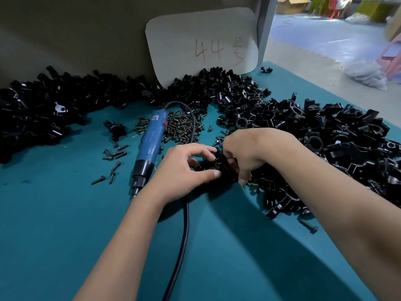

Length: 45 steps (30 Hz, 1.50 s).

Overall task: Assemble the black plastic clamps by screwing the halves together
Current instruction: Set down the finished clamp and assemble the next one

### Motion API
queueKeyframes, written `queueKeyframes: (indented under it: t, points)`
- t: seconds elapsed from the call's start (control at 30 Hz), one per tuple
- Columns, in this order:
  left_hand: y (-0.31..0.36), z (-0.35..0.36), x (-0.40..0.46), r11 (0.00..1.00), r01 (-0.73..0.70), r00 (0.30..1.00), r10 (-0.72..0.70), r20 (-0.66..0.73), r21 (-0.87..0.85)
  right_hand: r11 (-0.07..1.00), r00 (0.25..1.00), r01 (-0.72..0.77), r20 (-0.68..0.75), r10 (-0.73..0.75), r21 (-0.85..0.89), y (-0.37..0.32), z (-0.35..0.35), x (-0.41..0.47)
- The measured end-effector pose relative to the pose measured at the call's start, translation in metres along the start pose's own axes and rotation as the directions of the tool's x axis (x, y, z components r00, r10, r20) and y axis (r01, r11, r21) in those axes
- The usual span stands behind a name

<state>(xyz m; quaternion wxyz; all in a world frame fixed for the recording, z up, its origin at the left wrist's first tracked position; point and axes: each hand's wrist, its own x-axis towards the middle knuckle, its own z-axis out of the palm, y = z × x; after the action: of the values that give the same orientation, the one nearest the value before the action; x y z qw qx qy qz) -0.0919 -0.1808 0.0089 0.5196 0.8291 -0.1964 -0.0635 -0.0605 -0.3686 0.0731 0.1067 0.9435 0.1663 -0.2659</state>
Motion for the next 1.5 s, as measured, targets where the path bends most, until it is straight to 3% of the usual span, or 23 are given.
queueKeyframes:
  t: [0.3, 0.47, 0.57, 0.7, 0.83, 1.0, 1.1, 1.2, 1.27, 1.4, 1.5]
  points:
    - [-0.004, -0.013, 0.0, 0.998, -0.034, 0.999, 0.033, 0.012, 0.046, 0.989, 0.968, 0.003, -0.249, 0.034, 0.145, 0.02, 0.0, 0.012]
    - [-0.003, -0.015, 0.0, 1.0, -0.02, 1.0, 0.019, 0.017, 0.014, 0.968, 0.907, 0.12, -0.421, -0.017, 0.221, 0.024, -0.006, 0.005]
    - [-0.002, -0.015, -0.001, 0.999, 0.012, 1.0, -0.013, 0.024, 0.047, 0.958, 0.959, 0.147, -0.274, -0.077, 0.248, 0.021, -0.011, -0.003]
    - [0.0, -0.015, -0.001, 0.988, 0.03, 0.998, -0.04, 0.058, 0.154, 0.922, 0.998, 0.056, -0.059, -0.036, 0.382, 0.01, -0.006, -0.002]
    - [0.001, -0.016, 0.001, 0.983, 0.021, 0.996, -0.037, 0.086, 0.181, 0.902, 0.998, -0.058, -0.007, 0.067, 0.427, -0.009, 0.004, 0.006]
    - [0.002, -0.017, 0.001, 0.984, 0.033, 0.994, -0.05, 0.093, 0.174, 0.928, 0.988, -0.153, 0.045, 0.147, 0.34, -0.016, 0.002, 0.005]
    - [0.003, -0.017, 0.001, 0.976, 0.019, 0.994, -0.041, 0.098, 0.215, 0.941, 0.986, -0.136, -0.046, 0.158, 0.31, -0.012, 0.002, 0.006]
    - [0.003, -0.016, -0.001, 0.979, 0.011, 0.994, -0.033, 0.105, 0.203, 0.927, 0.985, -0.147, -0.031, 0.168, 0.344, -0.008, -0.003, 0.0]
    - [0.002, -0.013, -0.001, 0.99, 0.022, 0.992, -0.039, 0.118, 0.141, 0.903, 0.969, -0.123, -0.145, 0.198, 0.411, -0.001, -0.009, -0.004]
    - [0.005, 0.01, 0.002, 1.0, 0.014, 0.985, -0.013, 0.172, -0.007, 0.785, 0.937, -0.075, -0.226, 0.267, 0.615, 0.017, -0.025, -0.007]
    - [0.006, 0.028, 0.004, 0.999, -0.043, 0.983, 0.043, 0.178, -0.007, 0.688, 0.847, 0.008, -0.371, 0.381, 0.725, 0.029, -0.027, -0.001]
